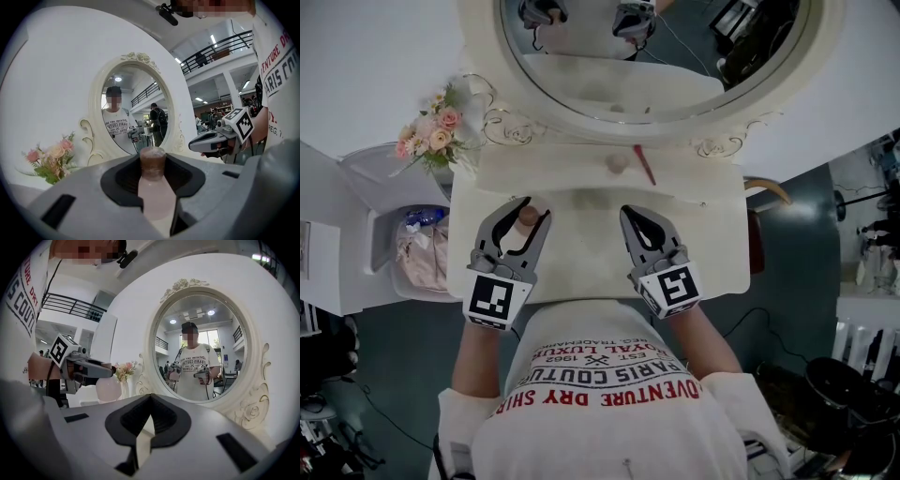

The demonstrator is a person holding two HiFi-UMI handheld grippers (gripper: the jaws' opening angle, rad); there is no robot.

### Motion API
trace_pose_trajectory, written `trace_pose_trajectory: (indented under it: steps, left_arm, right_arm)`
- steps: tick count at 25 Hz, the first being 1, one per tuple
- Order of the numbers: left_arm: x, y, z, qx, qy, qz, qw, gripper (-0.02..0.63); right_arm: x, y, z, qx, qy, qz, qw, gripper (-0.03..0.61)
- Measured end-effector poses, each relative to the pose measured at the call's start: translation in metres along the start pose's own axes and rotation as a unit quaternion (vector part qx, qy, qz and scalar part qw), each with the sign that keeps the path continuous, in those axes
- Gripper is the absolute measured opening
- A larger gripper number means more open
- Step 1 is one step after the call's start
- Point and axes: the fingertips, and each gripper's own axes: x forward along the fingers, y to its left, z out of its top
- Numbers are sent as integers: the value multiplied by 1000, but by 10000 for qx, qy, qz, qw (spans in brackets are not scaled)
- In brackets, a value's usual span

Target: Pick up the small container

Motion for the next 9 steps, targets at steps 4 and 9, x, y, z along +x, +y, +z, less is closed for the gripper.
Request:
trace_pose_trajectory:
  steps: [4, 9]
  left_arm:
    - [2, -1, -2, 67, 1, -34, 10000, 143]
    - [4, -2, -8, 35, 51, -40, 10000, 143]
  right_arm:
    - [1, -2, -1, -9, 18, -13, 10000, -2]
    - [4, -3, 0, -54, 9, -9, 10000, -2]
